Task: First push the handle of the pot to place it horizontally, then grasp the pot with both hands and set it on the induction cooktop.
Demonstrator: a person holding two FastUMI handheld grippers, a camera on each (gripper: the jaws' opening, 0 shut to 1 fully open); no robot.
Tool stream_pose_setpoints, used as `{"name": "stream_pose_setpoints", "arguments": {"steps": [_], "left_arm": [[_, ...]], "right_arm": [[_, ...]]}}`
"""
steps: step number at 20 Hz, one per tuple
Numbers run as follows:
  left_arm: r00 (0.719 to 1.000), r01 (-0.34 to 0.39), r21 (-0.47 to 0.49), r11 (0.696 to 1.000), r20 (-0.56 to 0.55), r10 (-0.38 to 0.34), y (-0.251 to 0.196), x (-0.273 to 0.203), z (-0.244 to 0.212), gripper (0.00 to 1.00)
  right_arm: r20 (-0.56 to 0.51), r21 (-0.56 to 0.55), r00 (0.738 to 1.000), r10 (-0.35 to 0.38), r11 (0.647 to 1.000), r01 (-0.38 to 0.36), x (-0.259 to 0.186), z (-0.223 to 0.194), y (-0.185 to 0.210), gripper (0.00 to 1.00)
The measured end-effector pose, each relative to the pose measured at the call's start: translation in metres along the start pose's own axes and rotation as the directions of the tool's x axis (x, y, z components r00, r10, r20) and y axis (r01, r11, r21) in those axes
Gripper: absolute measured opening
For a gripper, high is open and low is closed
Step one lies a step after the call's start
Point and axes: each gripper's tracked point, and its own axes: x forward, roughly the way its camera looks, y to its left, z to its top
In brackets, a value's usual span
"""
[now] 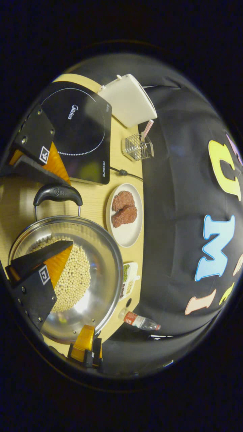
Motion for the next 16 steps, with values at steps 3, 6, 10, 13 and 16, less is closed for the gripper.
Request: {"name": "stream_pose_setpoints", "arguments": {"steps": [3, 6, 10, 13, 16], "left_arm": [[1.0, -0.013, 0.009, 1.0, -0.005, 0.013, 0.001, 0.0, -0.001, 0.89], [0.999, -0.033, 0.012, 0.999, -0.024, 0.033, 0.007, 0.003, -0.006, 0.87], [0.998, -0.056, 0.01, 0.998, -0.022, 0.056, 0.014, 0.003, -0.006, 0.68], [0.998, -0.062, 0.01, 0.998, -0.024, 0.062, 0.014, 0.004, -0.007, 0.7], [0.998, -0.056, 0.0, 0.998, -0.021, 0.056, 0.014, 0.003, -0.006, 0.67]], "right_arm": [[-0.001, -0.002, 1.0, -0.004, 1.0, 0.004, 0.004, -0.002, -0.001, 0.96], [-0.016, -0.005, 1.0, -0.016, 1.0, 0.015, 0.007, -0.006, -0.003, 0.87], [-0.019, 0.008, 0.999, -0.03, 1.0, 0.03, 0.006, -0.005, -0.007, 0.68], [-0.022, 0.017, 0.999, -0.025, 1.0, 0.025, 0.008, -0.006, -0.007, 0.69], [-0.02, 0.022, 1.0, -0.012, 1.0, 0.012, 0.009, -0.006, -0.006, 0.61]]}}
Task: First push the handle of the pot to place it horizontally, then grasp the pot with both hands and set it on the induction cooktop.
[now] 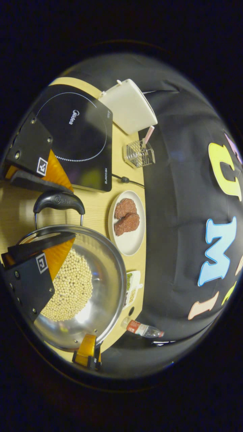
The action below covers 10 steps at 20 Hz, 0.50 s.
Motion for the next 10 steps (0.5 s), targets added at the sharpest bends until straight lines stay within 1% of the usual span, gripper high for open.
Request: {"name": "stream_pose_setpoints", "arguments": {"steps": [1, 2, 3, 4, 5, 6, 7, 8, 9, 10], "left_arm": [[1.0, 0.004, -0.005, 1.0, 0.003, -0.004, 0.0, 0.0, 0.0, 0.7], [1.0, 0.007, -0.008, 1.0, 0.006, -0.007, -0.001, 0.0, 0.002, 0.6], [1.0, 0.004, -0.007, 1.0, 0.016, -0.004, -0.001, -0.004, 0.005, 0.65], [1.0, 0.004, -0.002, 1.0, 0.029, -0.004, -0.001, 0.002, 0.01, 0.57], [1.0, 0.009, 0.005, 1.0, 0.016, -0.009, -0.001, -0.002, 0.007, 0.58], [1.0, 0.018, -0.011, 1.0, 0.014, -0.018, -0.001, 0.001, 0.007, 0.58], [1.0, 0.025, -0.029, 0.999, 0.013, -0.024, -0.003, 0.003, 0.005, 0.6], [1.0, 0.029, -0.034, 0.999, 0.004, -0.029, -0.003, 0.004, 0.002, 0.58], [0.999, 0.032, -0.03, 0.999, 0.005, -0.032, -0.003, 0.004, 0.003, 0.58], [0.999, 0.034, -0.025, 0.999, 0.01, -0.033, -0.003, 0.005, 0.005, 0.58]], "right_arm": [[0.0, 0.006, 1.0, 0.002, 1.0, -0.002, -0.001, 0.0, 0.0, 0.53], [-0.003, 0.014, 1.0, 0.004, 1.0, -0.004, -0.002, 0.003, 0.001, 0.55], [-0.012, 0.02, 1.0, 0.003, 1.0, -0.002, -0.003, 0.001, 0.002, 0.5], [-0.01, 0.011, 1.0, -0.007, 1.0, 0.007, -0.005, 0.001, 0.001, 0.5], [-0.007, -0.002, 1.0, -0.014, 1.0, 0.014, -0.006, 0.003, -0.001, 0.46], [-0.004, -0.006, 1.0, -0.019, 1.0, 0.019, -0.009, 0.005, -0.002, 0.5], [-0.011, 0.001, 1.0, -0.021, 1.0, 0.021, -0.013, 0.003, -0.002, 0.49], [-0.018, 0.009, 1.0, -0.022, 1.0, 0.022, -0.015, 0.002, -0.003, 0.46], [-0.018, 0.012, 1.0, -0.026, 1.0, 0.026, -0.019, 0.001, -0.005, 0.49], [-0.02, 0.012, 0.999, -0.029, 1.0, 0.029, -0.022, 0.001, -0.006, 0.5]]}}
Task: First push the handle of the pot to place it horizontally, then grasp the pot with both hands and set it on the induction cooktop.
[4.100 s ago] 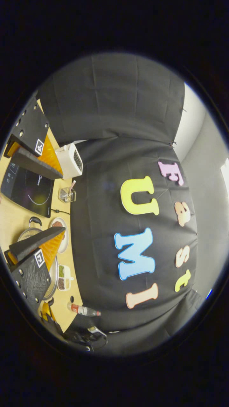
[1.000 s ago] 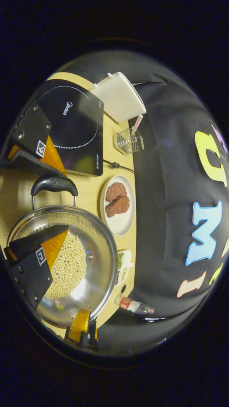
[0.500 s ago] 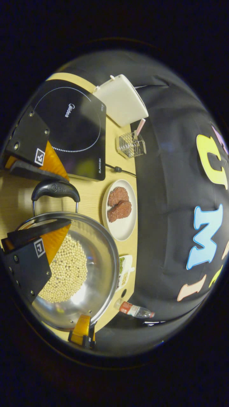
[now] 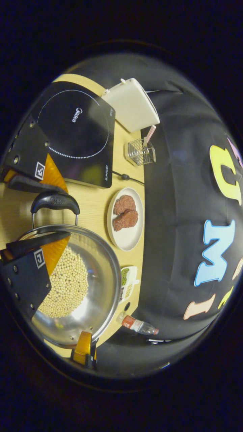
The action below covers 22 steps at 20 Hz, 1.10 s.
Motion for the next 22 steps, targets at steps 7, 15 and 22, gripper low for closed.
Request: {"name": "stream_pose_setpoints", "arguments": {"steps": [7, 15, 22], "left_arm": [[0.999, 0.006, 0.018, 1.0, 0.046, -0.007, 0.012, -0.014, 0.022, 0.58], [0.997, -0.013, 0.012, 1.0, 0.078, 0.012, 0.038, -0.043, 0.042, 0.58], [0.994, -0.031, 0.003, 1.0, 0.101, 0.031, 0.072, -0.07, 0.052, 0.58]], "right_arm": [[0.017, 0.028, 1.0, -0.005, 1.0, 0.004, -0.023, 0.016, 0.006, 0.46], [0.038, 0.031, 0.999, 0.02, 0.999, -0.022, -0.043, 0.028, 0.041, 0.46], [0.053, 0.028, 0.998, 0.04, 0.999, -0.042, -0.054, 0.036, 0.077, 0.46]]}}
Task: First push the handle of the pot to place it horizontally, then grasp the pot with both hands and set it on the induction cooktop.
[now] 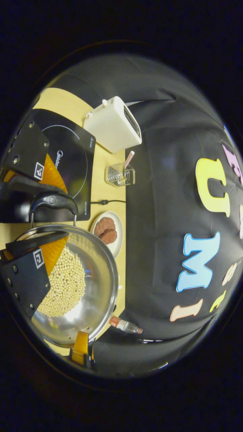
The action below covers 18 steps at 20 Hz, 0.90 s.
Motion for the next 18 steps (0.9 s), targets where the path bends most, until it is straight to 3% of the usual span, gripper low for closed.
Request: {"name": "stream_pose_setpoints", "arguments": {"steps": [2, 4, 14, 15, 18], "left_arm": [[1.0, -0.002, 0.0, 1.0, 0.002, 0.002, 0.009, -0.005, 0.004, 0.58], [1.0, -0.004, 0.001, 1.0, 0.002, 0.004, 0.022, -0.006, 0.005, 0.58], [1.0, -0.017, 0.003, 1.0, -0.001, 0.017, 0.086, -0.009, 0.009, 0.58], [1.0, -0.02, 0.004, 1.0, -0.001, 0.02, 0.096, -0.008, 0.009, 0.61], [1.0, -0.022, 0.001, 1.0, -0.002, 0.022, 0.119, -0.007, 0.008, 0.58]], "right_arm": [[0.003, 0.004, 1.0, 0.004, 1.0, -0.004, -0.001, 0.003, 0.011, 0.49], [0.004, 0.004, 1.0, 0.006, 1.0, -0.006, -0.001, 0.003, 0.023, 0.46], [0.002, 0.011, 1.0, 0.021, 1.0, -0.021, -0.001, 0.007, 0.087, 0.49], [0.001, 0.009, 1.0, 0.023, 1.0, -0.023, 0.001, 0.006, 0.093, 0.46], [0.0, 0.011, 1.0, 0.027, 1.0, -0.027, 0.003, 0.008, 0.113, 0.46]]}}
